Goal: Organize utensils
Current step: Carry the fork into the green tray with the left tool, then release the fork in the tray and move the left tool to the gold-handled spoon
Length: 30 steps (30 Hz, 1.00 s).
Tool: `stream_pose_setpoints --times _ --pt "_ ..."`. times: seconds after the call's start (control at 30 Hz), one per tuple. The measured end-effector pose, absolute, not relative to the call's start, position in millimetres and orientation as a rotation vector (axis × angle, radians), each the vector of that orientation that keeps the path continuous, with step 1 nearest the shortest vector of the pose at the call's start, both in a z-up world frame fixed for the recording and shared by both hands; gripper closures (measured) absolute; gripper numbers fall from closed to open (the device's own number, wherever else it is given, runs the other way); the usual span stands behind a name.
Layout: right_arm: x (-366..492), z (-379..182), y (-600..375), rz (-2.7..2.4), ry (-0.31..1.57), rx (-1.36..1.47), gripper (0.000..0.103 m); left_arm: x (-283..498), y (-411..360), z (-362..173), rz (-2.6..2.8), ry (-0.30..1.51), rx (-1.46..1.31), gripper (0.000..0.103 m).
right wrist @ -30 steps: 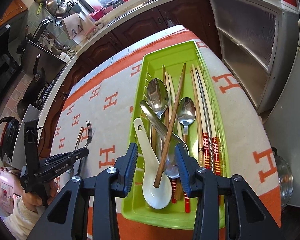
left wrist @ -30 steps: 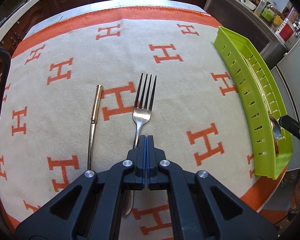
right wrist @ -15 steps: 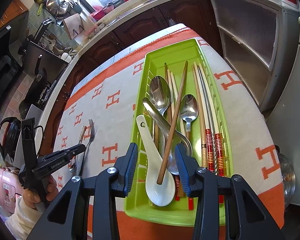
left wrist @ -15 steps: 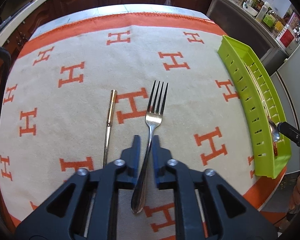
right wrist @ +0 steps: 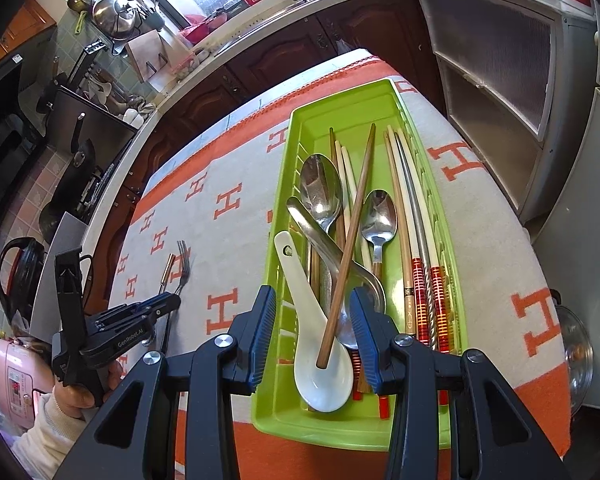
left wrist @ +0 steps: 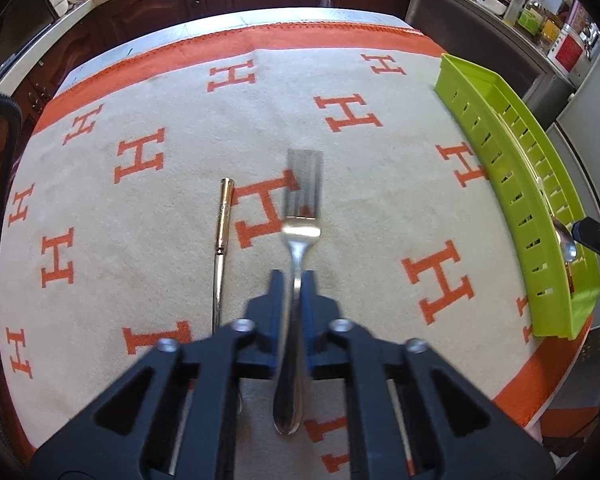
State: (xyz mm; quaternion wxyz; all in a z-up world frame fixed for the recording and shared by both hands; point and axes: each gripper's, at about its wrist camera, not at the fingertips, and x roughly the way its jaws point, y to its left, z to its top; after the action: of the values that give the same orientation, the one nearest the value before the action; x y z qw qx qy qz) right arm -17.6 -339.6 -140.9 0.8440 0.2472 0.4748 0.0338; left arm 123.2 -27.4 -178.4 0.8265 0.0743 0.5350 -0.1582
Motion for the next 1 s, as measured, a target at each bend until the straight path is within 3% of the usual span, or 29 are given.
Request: stream_pose_setpoints --times 0.37,0.73,1.0 --pt "-21 -136 -342 0.08 0.982 0.532 0.064 113 -44 -151 -0.349 1.134 0.142 0.101" --pt "-36 -128 -358 0.06 0.944 0.562 0.064 95 -141 -80 -0.568 1.129 0.082 0.101" --pt "-52 -128 -372 0.015 0.939 0.576 0.064 107 -220 -101 -0.621 1.215 0.029 0.101"
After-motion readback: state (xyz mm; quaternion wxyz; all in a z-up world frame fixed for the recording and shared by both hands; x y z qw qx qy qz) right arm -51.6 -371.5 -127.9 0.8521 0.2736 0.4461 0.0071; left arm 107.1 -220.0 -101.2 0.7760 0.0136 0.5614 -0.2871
